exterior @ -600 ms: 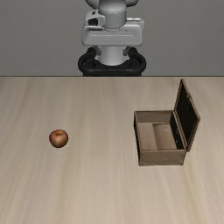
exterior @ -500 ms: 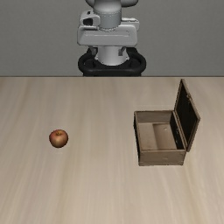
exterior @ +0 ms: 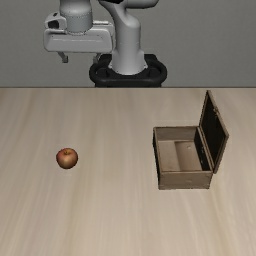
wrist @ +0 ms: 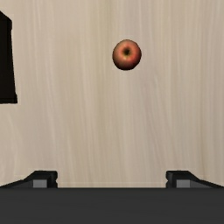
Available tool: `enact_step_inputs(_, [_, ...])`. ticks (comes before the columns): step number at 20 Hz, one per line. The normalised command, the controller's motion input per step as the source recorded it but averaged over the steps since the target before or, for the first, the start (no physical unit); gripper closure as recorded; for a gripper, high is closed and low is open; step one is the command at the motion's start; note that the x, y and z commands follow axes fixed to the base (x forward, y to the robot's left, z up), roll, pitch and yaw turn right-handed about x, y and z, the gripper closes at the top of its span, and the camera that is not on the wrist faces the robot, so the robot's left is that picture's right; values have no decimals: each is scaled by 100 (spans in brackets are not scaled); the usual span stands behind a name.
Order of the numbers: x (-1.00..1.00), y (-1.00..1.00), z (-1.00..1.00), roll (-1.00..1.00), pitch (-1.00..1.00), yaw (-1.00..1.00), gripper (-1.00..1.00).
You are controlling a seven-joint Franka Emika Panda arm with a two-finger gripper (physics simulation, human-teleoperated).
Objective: Pick up the apple and place it in the box
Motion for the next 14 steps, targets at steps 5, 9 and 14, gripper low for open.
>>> enact_step_inputs(5, [40, -60, 0, 0, 0, 0, -100])
enact_step_inputs(9, [100, 0, 0, 0, 0, 0, -100])
enact_step_inputs(14, [100, 0, 0, 0, 0, 0, -100])
